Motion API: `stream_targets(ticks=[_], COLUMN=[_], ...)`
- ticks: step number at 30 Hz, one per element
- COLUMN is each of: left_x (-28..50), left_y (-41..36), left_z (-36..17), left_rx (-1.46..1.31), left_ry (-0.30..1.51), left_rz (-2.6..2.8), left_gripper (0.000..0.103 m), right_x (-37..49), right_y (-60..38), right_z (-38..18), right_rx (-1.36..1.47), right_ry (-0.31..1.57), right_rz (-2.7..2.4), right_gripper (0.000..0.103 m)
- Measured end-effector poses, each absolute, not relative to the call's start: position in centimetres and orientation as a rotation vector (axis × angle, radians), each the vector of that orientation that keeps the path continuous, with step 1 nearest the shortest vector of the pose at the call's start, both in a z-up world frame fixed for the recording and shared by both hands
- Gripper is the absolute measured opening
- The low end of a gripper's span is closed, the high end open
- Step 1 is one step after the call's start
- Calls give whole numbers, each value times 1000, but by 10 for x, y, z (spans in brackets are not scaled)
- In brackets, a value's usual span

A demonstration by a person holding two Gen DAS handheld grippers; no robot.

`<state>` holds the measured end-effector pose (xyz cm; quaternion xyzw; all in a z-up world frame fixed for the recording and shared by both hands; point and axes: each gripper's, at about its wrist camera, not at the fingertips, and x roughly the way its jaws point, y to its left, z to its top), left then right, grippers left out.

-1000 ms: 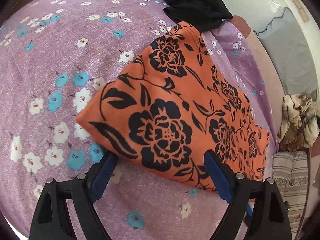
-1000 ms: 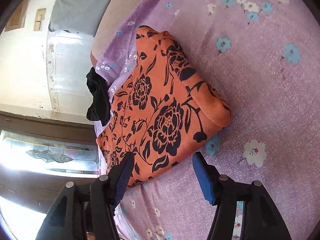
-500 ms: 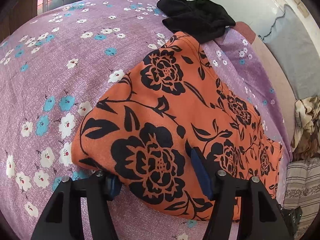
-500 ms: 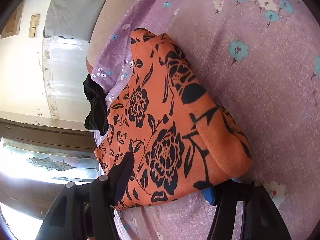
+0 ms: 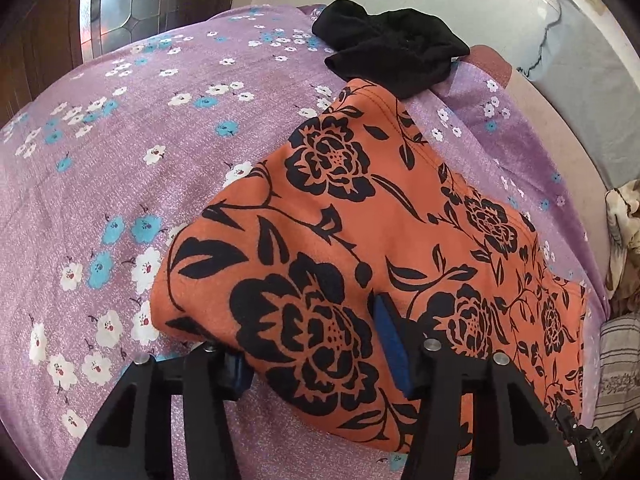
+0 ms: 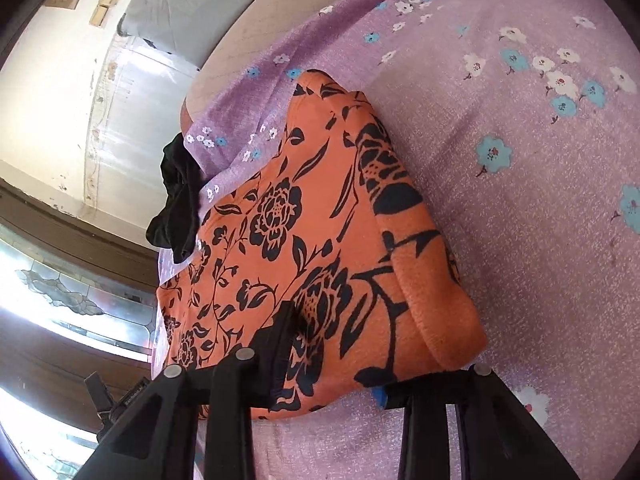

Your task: Fold small clothes

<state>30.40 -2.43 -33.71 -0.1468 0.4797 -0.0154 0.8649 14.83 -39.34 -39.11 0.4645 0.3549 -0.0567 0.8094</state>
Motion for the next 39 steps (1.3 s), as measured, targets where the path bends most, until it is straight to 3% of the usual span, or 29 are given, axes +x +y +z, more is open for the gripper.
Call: stream_targets(ticks=[18,39], left_x=[304,299], left_y=[-40,-39], left_z=[-338,-342], left_rx=[-80,-22], left_ry=[972,961], left_rz=[-17,-77], left_gripper=[57,64], right_x=[150,148], right_y=[-403,-400], right_z=[-409,-410], right_rx=[1082,1093], right_ry=[784,775], right_rz=[-99,-107], right_gripper=[34,36])
